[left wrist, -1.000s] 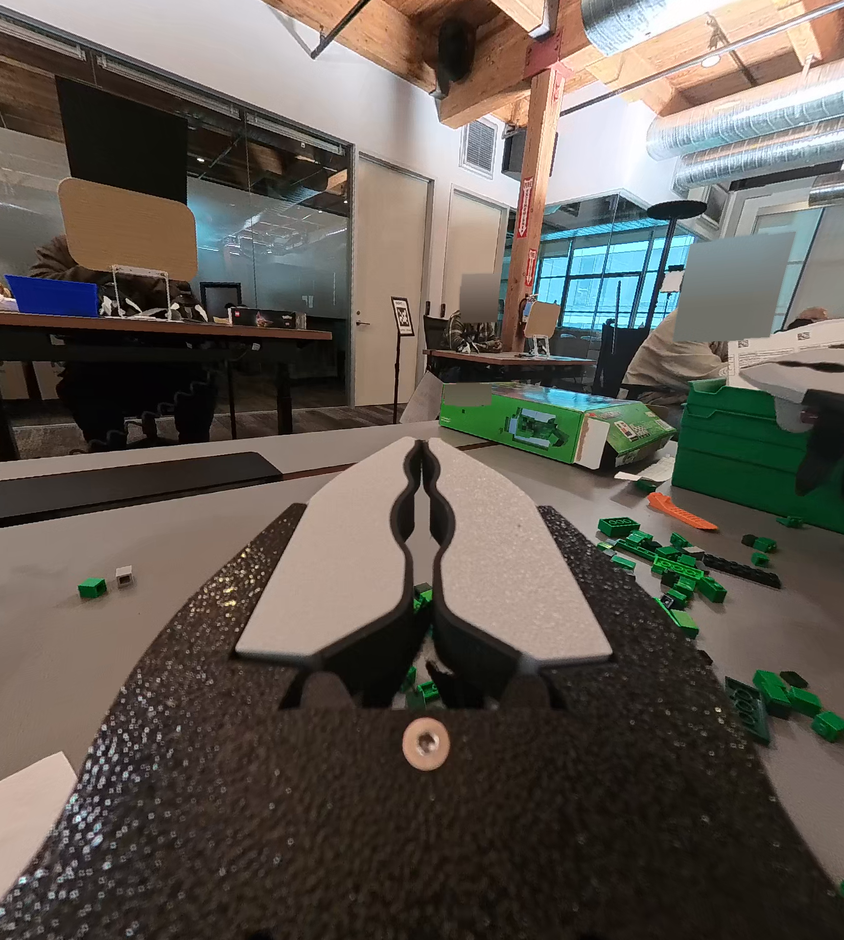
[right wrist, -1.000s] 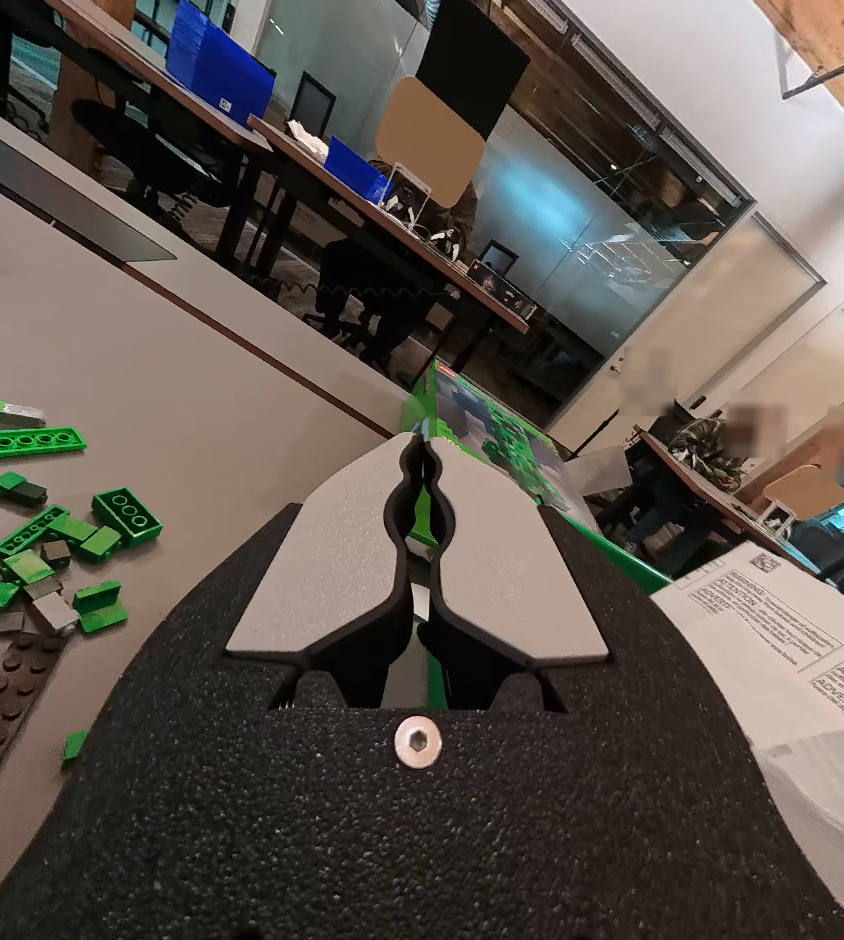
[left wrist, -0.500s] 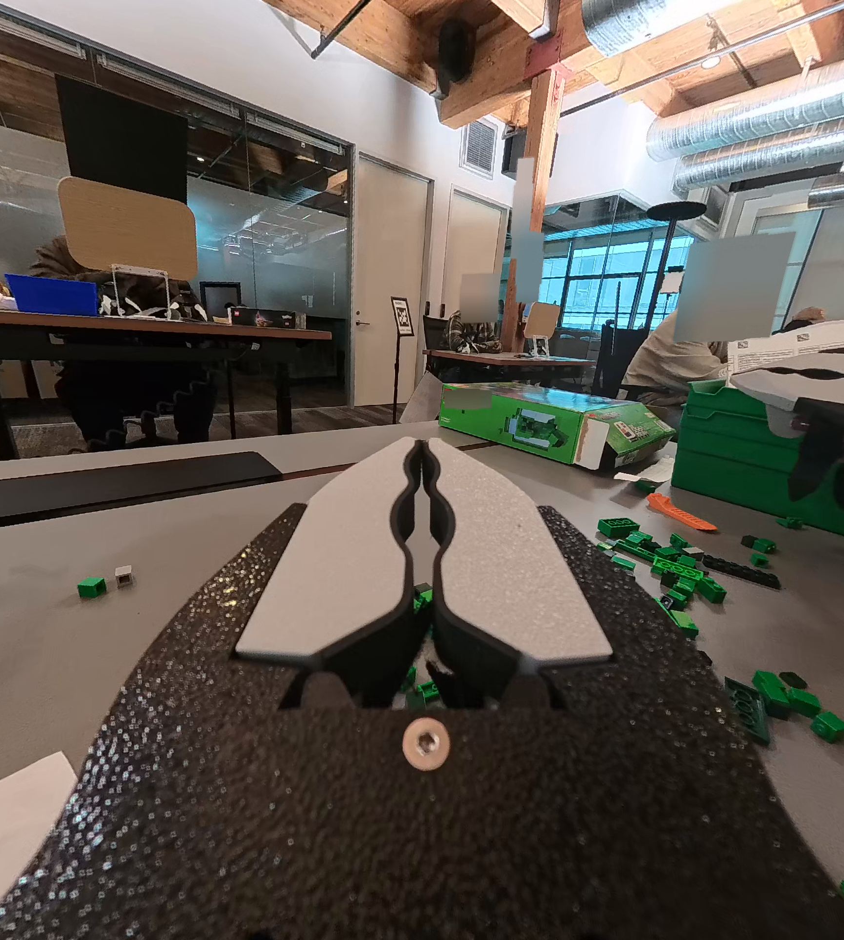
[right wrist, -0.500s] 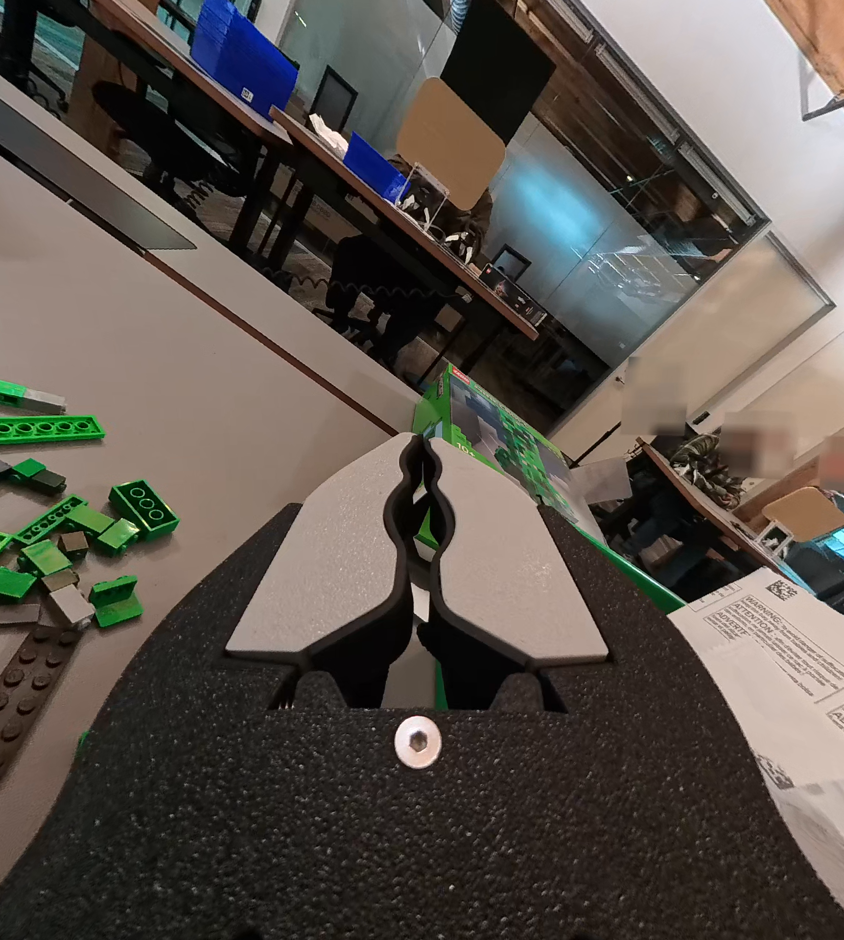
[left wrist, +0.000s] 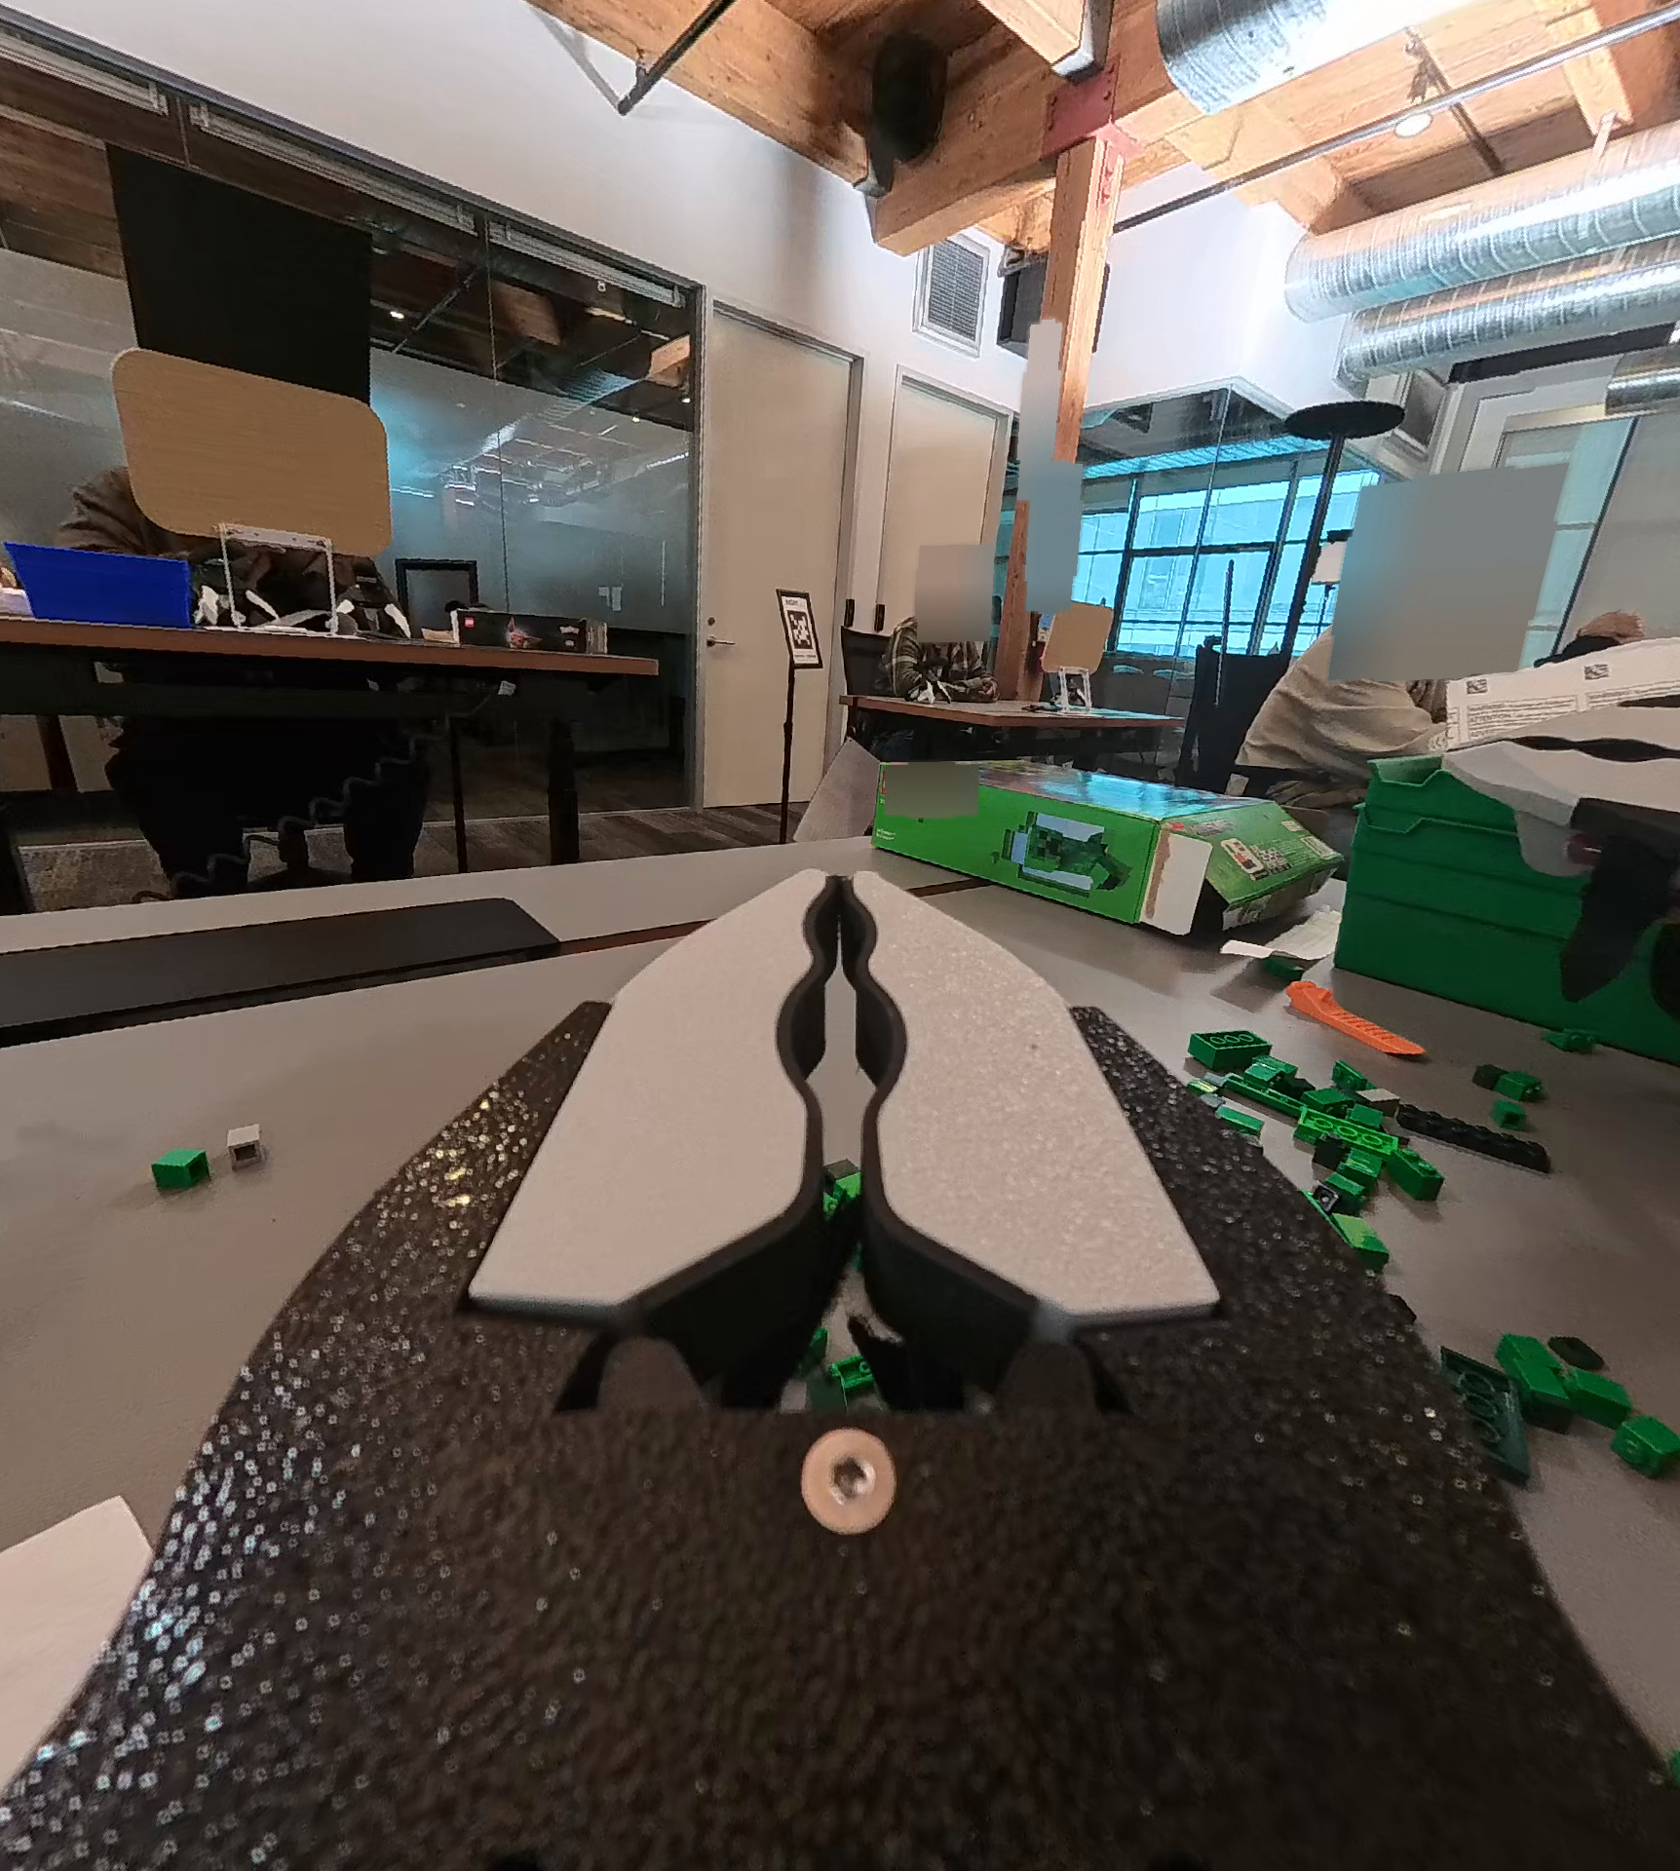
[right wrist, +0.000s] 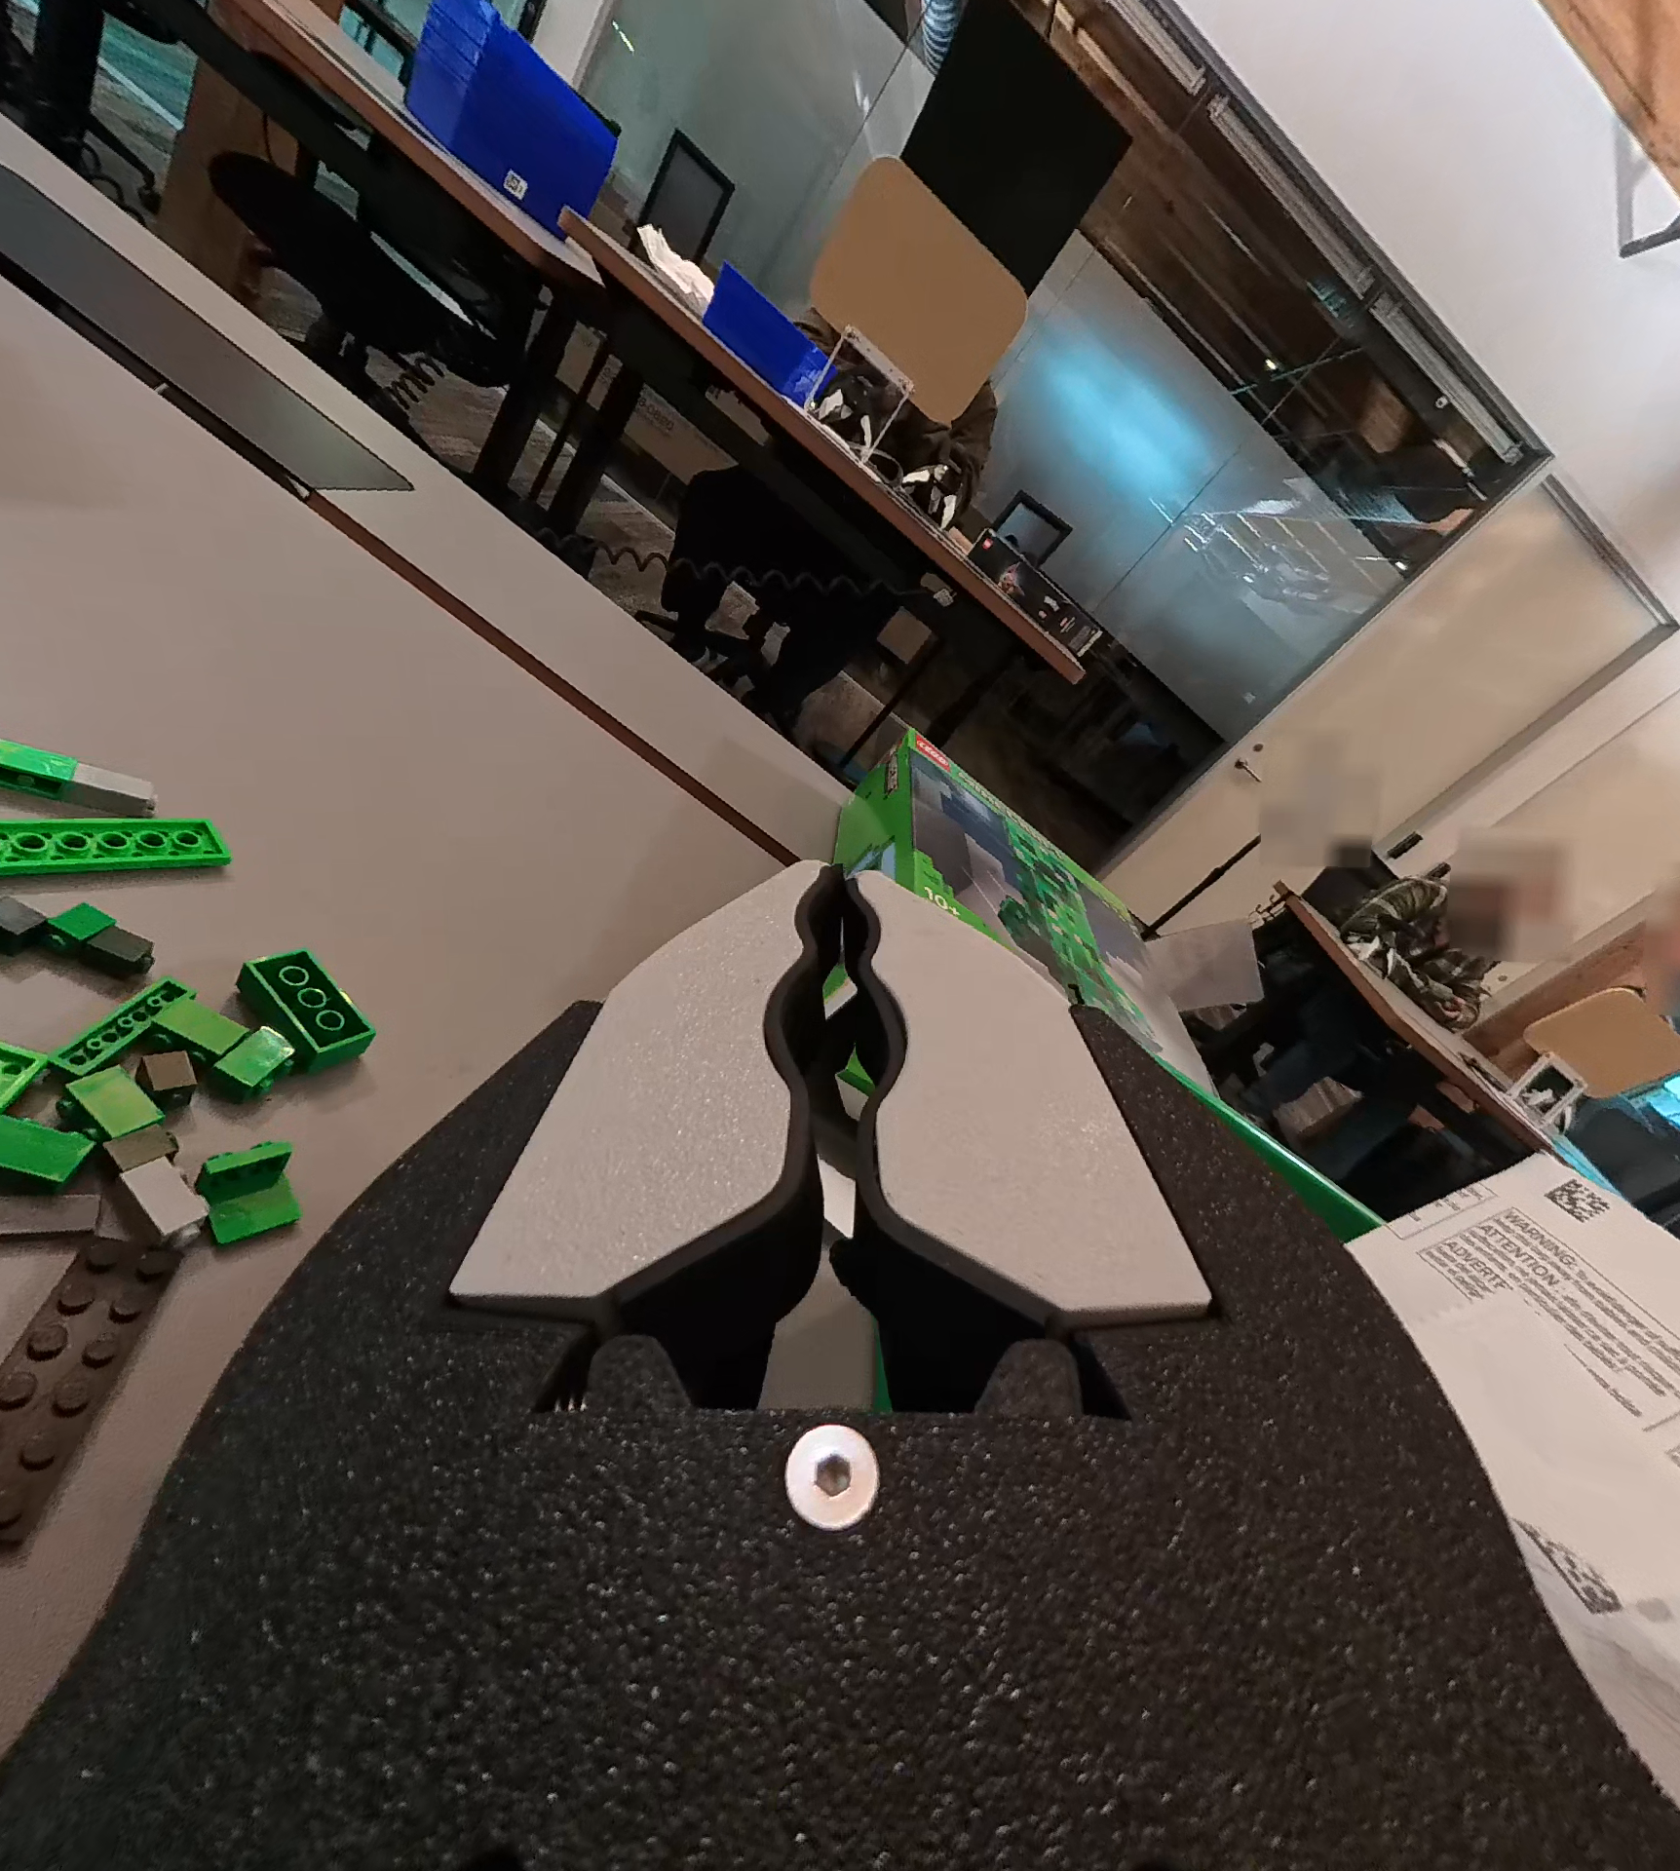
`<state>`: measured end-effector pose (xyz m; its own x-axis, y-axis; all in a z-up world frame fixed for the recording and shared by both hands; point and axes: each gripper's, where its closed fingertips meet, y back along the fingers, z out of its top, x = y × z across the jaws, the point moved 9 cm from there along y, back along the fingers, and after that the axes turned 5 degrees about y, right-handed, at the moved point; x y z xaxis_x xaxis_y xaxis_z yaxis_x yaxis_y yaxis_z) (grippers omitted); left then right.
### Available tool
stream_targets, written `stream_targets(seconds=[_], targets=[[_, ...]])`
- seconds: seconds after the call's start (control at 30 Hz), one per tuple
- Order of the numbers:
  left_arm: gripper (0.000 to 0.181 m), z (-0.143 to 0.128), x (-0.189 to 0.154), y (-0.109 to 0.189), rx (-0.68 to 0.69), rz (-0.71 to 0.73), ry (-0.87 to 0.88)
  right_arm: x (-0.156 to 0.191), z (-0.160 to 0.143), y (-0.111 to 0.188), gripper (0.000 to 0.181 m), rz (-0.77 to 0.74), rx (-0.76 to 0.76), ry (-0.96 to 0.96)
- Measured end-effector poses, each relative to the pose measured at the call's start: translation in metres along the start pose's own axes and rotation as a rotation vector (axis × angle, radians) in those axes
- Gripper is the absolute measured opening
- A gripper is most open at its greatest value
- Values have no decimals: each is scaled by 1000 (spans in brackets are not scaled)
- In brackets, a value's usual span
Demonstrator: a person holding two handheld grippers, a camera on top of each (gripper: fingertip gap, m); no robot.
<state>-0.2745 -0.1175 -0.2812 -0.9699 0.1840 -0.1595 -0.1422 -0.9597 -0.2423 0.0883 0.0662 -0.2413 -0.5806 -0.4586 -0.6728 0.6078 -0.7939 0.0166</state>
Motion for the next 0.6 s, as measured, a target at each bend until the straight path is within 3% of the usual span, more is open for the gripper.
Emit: stream_targets(seconds=[0.13, 0.3, 0.6], targets=[[0, 0, 0, 0, -1, 1, 0, 4, -1, -2, 0, 48, 5, -5], [0, 0, 0, 0, -1, 1, 3, 32, 1, -5, 0, 473, -31, -95], [0, 0, 0, 0, -3, 2, 3, 57, -26, -16, 0, 746, 243, -178]])
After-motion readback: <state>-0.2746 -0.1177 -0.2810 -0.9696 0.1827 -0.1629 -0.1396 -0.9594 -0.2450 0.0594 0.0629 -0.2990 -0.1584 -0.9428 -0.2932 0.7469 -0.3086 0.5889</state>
